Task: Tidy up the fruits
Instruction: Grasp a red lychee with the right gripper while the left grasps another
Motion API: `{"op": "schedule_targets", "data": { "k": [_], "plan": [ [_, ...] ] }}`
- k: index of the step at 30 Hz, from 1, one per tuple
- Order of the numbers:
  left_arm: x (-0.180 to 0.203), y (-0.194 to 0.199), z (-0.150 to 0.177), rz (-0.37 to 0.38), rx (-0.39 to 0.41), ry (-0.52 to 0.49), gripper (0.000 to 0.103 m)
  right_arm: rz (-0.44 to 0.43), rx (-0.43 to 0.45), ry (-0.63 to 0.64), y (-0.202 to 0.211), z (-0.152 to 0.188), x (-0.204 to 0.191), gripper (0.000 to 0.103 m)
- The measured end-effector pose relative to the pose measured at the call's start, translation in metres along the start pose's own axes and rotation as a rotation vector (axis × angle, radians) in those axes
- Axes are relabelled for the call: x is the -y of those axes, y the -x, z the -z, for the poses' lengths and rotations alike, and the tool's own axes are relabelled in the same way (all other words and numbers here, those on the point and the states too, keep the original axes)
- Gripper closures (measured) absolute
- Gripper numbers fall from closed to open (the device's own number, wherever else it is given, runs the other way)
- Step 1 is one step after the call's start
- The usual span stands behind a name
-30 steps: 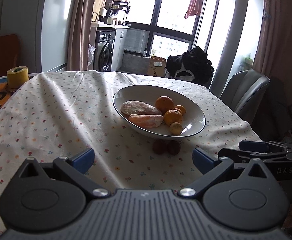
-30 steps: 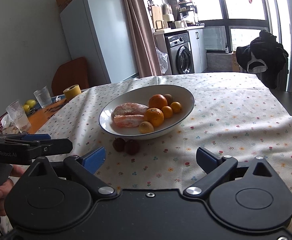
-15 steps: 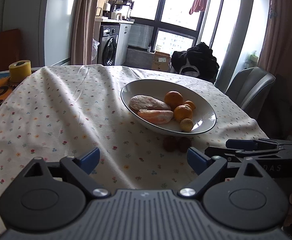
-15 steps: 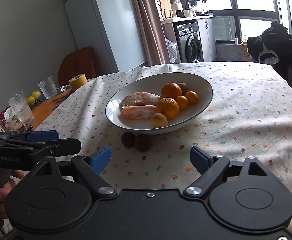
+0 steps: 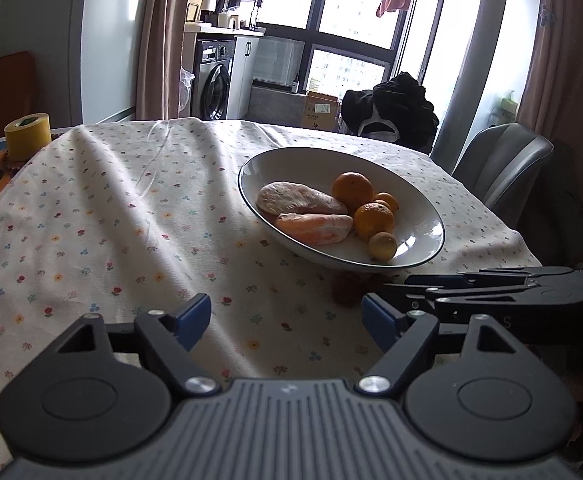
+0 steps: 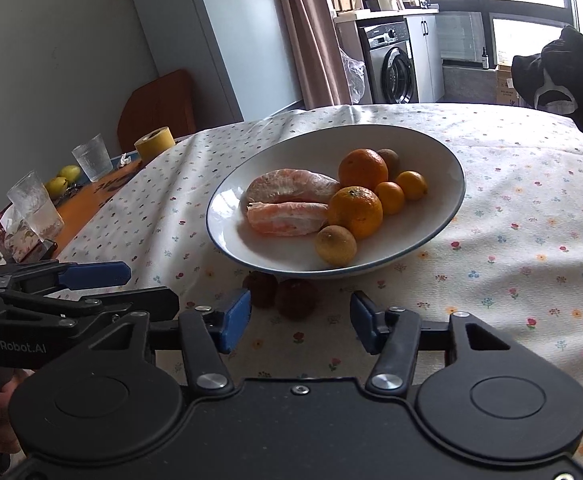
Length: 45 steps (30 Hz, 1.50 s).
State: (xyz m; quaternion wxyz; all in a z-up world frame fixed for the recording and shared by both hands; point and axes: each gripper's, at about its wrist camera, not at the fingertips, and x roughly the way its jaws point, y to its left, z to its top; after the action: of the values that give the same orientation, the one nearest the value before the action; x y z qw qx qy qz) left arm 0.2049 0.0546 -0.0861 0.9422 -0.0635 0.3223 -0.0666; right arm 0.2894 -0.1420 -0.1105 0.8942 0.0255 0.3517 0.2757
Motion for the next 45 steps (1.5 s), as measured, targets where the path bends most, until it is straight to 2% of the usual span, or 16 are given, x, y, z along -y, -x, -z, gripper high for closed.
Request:
{"op": "schedule_targets", "data": {
  "k": [2, 5, 6, 8, 17, 31, 38, 43, 45],
  "plan": [
    [-0.002, -0.002, 0.0, -0.001, -0.003, 0.002, 0.022, -0.004, -0.012, -0.001, -0.005, -0.001, 0.0, 0.061],
    [-0.002, -0.004, 0.0, -0.003, -0.01, 0.001, 0.023, -0.006, -0.016, 0.005, -0.01, -0.002, 0.0, 0.064],
    [-0.002, -0.005, -0.001, -0.003, -0.013, -0.001, 0.024, -0.007, -0.016, 0.01, -0.011, -0.002, 0.0, 0.072],
    [0.0, -0.007, -0.001, -0.002, -0.015, -0.007, 0.025, -0.012, -0.018, 0.013, -0.012, -0.002, 0.001, 0.08],
    [0.017, -0.02, -0.003, 0.032, -0.03, -0.037, 0.035, -0.026, -0.018, 0.011, -0.002, 0.003, 0.008, 0.081],
    [0.039, -0.045, -0.005, 0.042, -0.042, -0.075, 0.059, 0.047, 0.0, -0.032, 0.019, 0.009, 0.036, 0.08],
    [0.046, -0.054, -0.007, 0.03, -0.035, -0.09, 0.061, 0.059, 0.005, -0.041, 0.024, 0.012, 0.043, 0.08],
    [0.046, -0.06, -0.006, 0.017, -0.04, -0.088, 0.081, 0.058, 0.001, -0.047, 0.026, 0.013, 0.046, 0.08],
    [0.047, -0.061, -0.006, 0.013, -0.036, -0.083, 0.082, 0.056, -0.002, -0.052, 0.025, 0.013, 0.047, 0.079]
  ]
}}
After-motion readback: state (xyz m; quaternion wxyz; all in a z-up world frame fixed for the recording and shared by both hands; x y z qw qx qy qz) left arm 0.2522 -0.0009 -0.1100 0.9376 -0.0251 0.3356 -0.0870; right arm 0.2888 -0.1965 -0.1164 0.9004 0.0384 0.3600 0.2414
